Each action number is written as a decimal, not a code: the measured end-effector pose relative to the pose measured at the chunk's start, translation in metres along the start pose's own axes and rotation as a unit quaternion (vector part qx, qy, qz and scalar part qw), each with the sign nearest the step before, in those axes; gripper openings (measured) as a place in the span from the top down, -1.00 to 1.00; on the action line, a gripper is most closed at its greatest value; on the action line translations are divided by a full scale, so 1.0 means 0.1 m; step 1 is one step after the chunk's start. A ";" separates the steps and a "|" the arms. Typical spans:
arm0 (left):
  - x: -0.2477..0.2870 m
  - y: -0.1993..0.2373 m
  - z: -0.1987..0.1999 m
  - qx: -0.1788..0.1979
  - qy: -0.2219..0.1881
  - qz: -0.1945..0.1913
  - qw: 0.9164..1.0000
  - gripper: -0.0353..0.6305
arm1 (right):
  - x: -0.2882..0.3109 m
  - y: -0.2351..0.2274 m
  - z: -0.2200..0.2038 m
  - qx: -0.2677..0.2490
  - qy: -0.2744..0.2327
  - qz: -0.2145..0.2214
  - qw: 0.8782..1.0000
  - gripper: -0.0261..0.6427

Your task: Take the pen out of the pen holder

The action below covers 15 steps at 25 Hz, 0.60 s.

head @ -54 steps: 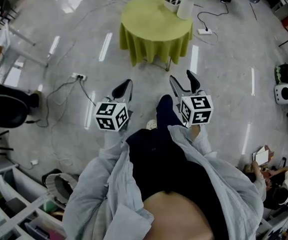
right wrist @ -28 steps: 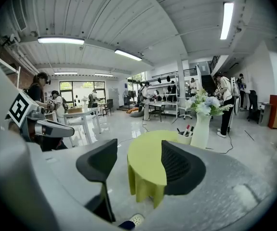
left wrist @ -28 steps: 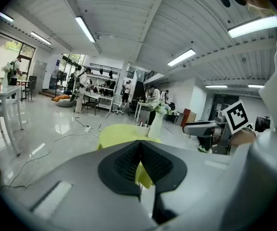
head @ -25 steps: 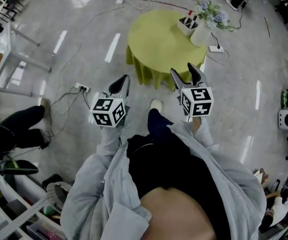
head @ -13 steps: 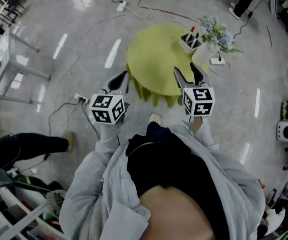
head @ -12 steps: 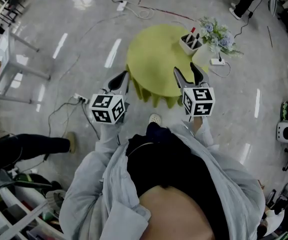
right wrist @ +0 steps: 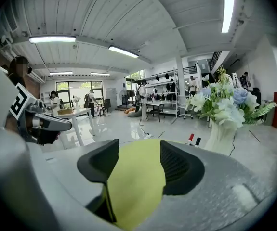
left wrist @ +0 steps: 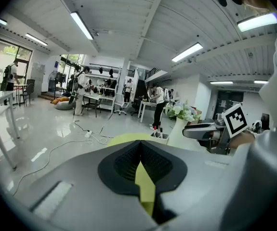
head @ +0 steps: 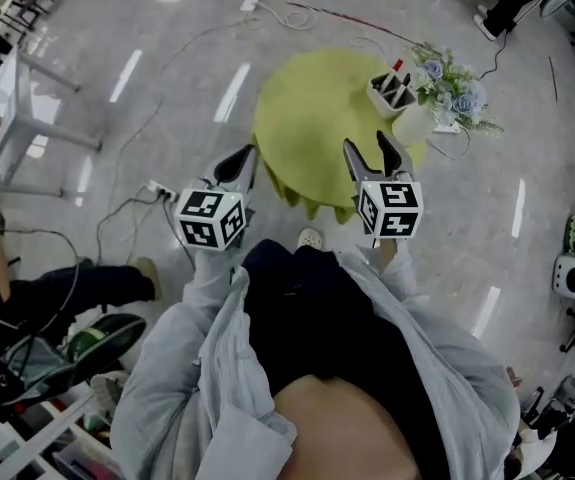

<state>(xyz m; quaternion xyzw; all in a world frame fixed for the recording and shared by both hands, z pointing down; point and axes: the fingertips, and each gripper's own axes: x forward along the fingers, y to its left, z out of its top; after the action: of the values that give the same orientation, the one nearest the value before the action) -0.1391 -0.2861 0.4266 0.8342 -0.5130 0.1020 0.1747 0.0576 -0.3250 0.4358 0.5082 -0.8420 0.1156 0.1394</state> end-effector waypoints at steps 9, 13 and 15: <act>0.23 -0.23 -0.20 0.000 0.045 -0.054 0.998 0.84 | -0.11 -0.11 -0.27 0.027 0.030 -0.051 0.998 0.14; 0.52 -0.17 -0.19 0.000 0.060 -0.086 0.995 0.84 | 0.01 -0.20 -0.30 0.033 0.038 -0.088 0.995 0.14; 0.69 -0.15 -0.14 0.002 0.067 -0.106 0.992 0.84 | 0.08 -0.27 -0.31 0.039 0.046 -0.106 0.993 0.14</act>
<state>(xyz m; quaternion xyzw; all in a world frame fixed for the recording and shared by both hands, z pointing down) -0.0939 -0.3311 0.4611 0.8757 -0.4084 0.1389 0.2169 0.0821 -0.3338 0.4691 0.5936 -0.7712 0.1561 0.1691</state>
